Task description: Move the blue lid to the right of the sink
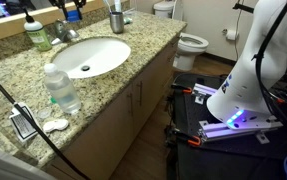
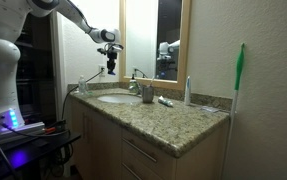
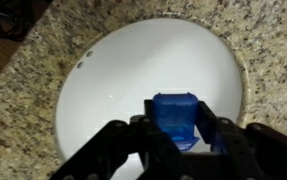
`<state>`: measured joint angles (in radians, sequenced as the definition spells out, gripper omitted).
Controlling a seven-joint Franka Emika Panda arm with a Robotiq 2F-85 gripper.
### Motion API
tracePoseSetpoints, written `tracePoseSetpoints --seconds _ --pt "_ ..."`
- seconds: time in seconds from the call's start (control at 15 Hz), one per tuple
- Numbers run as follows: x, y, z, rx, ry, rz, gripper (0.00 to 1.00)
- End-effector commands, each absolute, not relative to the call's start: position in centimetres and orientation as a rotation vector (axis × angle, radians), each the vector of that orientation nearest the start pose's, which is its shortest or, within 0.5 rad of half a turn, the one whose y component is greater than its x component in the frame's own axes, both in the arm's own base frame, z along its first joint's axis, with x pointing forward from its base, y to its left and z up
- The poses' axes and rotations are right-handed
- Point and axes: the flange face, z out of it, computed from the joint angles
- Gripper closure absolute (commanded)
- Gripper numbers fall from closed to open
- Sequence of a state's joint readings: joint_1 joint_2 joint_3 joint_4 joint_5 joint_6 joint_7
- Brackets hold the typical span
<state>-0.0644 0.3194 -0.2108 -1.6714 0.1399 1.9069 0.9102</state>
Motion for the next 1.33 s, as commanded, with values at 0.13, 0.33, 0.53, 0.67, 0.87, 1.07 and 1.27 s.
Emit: tracePoseSetpoints --seconds 0.13,0.33,0.53,0.67,0.87,1.07,1.27 --pt "51.0 -16.8 44.7 -2.260 2.199 0.158 0.81" --pt "45.4 -17.1 44.7 -2.087 2.428 0.143 0.81" --pt "40.5 -17.0 44.0 -1.845 2.559 0.110 0.81" --pt "42.7 -17.7 44.1 -1.922 2.547 0.152 0.56" --pt "40.7 -17.3 44.4 -1.875 2.553 0.133 0.81" --pt "39.9 -22.9 41.7 -1.683 2.779 0.098 0.81" --pt "35.0 -29.5 39.7 -1.494 2.968 0.056 0.81"
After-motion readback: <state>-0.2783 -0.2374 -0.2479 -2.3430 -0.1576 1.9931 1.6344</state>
